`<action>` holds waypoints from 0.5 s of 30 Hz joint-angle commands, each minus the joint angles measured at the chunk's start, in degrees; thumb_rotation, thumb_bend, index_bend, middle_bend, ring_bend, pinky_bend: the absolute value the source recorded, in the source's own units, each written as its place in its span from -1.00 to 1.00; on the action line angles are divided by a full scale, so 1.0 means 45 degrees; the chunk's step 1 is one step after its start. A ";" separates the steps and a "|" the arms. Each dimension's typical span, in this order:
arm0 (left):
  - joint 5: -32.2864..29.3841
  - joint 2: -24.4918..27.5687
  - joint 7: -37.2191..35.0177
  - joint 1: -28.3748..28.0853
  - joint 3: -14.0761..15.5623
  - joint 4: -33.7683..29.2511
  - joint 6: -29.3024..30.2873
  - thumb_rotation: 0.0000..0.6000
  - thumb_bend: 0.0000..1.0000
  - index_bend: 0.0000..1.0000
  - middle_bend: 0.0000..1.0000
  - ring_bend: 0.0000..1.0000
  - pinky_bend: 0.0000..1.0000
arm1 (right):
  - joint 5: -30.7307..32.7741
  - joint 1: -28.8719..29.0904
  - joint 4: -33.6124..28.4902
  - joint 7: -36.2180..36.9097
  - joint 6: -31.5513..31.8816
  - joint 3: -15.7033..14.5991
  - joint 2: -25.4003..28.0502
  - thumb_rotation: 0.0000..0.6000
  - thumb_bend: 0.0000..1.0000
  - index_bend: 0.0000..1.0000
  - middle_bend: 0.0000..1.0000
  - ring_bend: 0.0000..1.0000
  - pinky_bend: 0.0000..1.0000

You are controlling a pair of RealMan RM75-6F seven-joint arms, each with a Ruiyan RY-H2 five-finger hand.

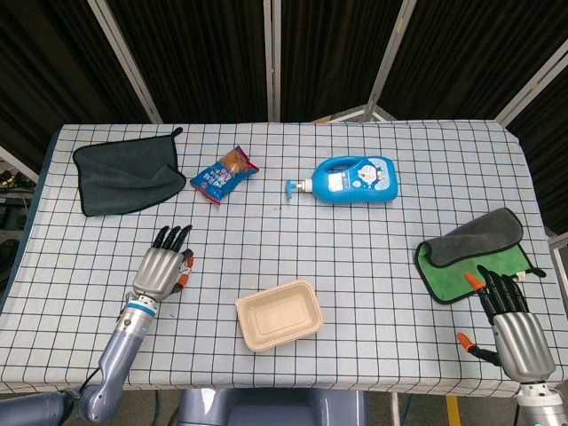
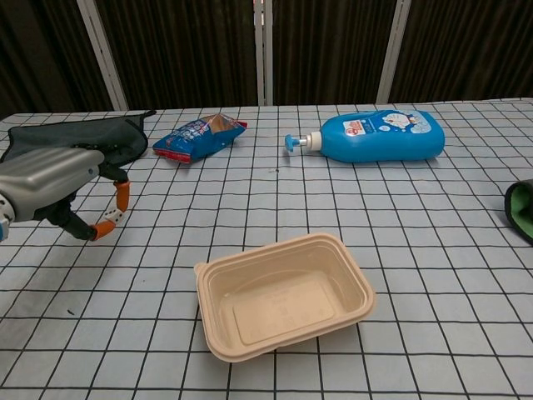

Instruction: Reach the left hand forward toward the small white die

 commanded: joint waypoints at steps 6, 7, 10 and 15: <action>-0.1081 -0.0234 0.1012 -0.0816 -0.0934 -0.1228 0.0253 1.00 -0.14 -0.05 -1.00 -1.00 -1.00 | 0.0257 0.0031 0.0065 0.0258 -0.0087 0.0096 0.0092 1.00 -0.80 -0.74 -1.00 -1.00 -1.00; -0.1092 -0.0321 0.1047 -0.0895 -0.0991 -0.1294 0.0343 1.00 -0.16 -0.10 -1.00 -1.00 -1.00 | 0.0290 0.0024 0.0074 0.0329 -0.0076 0.0108 0.0122 1.00 -0.80 -0.74 -1.00 -1.00 -1.00; -0.1072 -0.0523 0.0981 -0.0971 -0.1008 -0.1260 0.0559 1.00 -0.24 -0.33 -1.00 -1.00 -1.00 | 0.0241 -0.0001 0.0081 0.0358 0.0006 0.0108 0.0163 1.00 -0.80 -0.74 -1.00 -1.00 -1.00; -0.0940 -0.0422 0.0817 -0.0954 -0.0796 -0.1393 0.0767 1.00 -0.39 -0.88 -1.00 -1.00 -1.00 | 0.0191 -0.0071 0.0011 0.0384 0.0151 0.0099 0.0230 1.00 -0.80 -0.74 -1.00 -1.00 -1.00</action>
